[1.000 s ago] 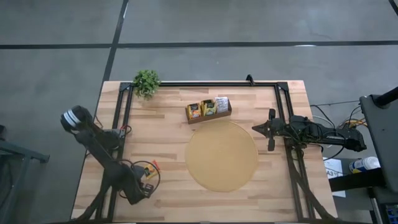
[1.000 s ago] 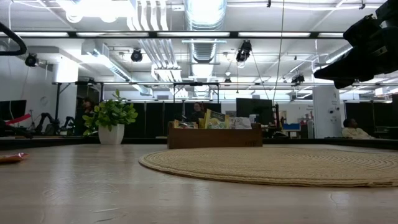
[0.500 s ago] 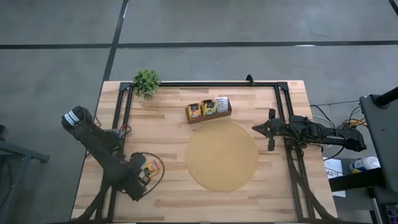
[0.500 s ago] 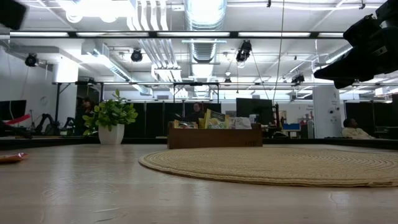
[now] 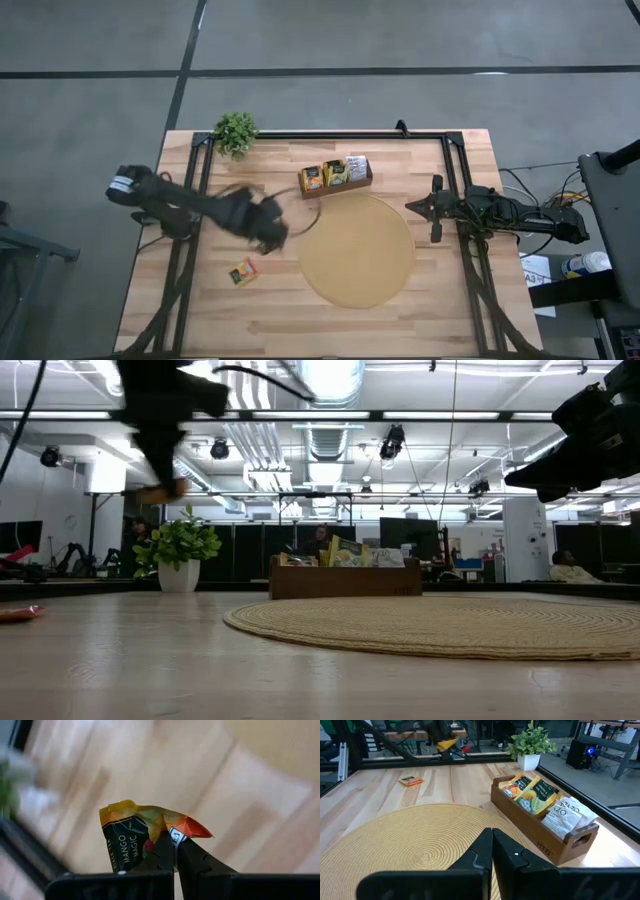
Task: Pick & Place Tea
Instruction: Put the orange tea bag into the left section of the wooden organizer
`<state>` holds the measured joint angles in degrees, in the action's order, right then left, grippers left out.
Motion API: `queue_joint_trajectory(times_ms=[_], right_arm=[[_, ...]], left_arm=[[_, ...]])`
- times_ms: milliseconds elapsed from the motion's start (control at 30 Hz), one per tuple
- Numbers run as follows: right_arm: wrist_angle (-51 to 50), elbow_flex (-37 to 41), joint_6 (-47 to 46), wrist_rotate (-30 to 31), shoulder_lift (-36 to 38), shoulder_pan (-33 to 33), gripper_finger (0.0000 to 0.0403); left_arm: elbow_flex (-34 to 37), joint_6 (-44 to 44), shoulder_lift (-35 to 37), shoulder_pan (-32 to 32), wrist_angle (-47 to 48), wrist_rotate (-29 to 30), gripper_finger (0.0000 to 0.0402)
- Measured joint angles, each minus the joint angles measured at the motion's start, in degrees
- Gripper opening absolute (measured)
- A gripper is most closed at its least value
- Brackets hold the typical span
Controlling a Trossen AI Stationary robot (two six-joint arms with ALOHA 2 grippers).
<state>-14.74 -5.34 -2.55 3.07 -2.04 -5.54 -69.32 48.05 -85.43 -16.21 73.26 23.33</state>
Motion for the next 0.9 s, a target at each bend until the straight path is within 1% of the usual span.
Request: queue_joint_trajectory(times_ms=[100, 167, 267, 400, 567, 733, 900], right_arm=[[0.0, 0.0, 0.0, 0.0, 0.0, 0.02, 0.0009], [0.0, 0.02, 0.0, 0.0, 0.0, 0.0, 0.0009], [0.0, 0.0, 0.0, 0.0, 0.0, 0.0, 0.0009], [0.0, 0.01, 0.0, 0.01, 0.0, 0.01, 0.0009], [0.0, 0.0, 0.0, 0.0, 0.0, 0.02, 0.0009], [-0.01, 0.01, 0.0, 0.0, 0.0, 0.0, 0.0009], [-0.02, 0.0, 0.0, 0.0, 0.0, 0.02, 0.0008]], left_arm=[[-2.29, -10.7, -0.62, 6.52, -5.49, 0.4, 0.0001], [-3.77, -16.12, -1.32, 9.98, -7.41, 0.92, 0.0001], [-6.3, -23.44, -3.29, 14.09, -9.48, 1.35, 0.0001], [-10.09, -32.21, -7.2, 18.06, -13.31, 0.86, 0.0001], [-16.37, -38.23, -13.7, 22.02, -13.97, 0.09, 0.0001], [-22.77, -41.67, -18.59, 24.99, -16.0, -0.04, 0.0001], [-27.27, -44.1, -23.14, 26.74, -16.84, -0.15, 0.0001]])
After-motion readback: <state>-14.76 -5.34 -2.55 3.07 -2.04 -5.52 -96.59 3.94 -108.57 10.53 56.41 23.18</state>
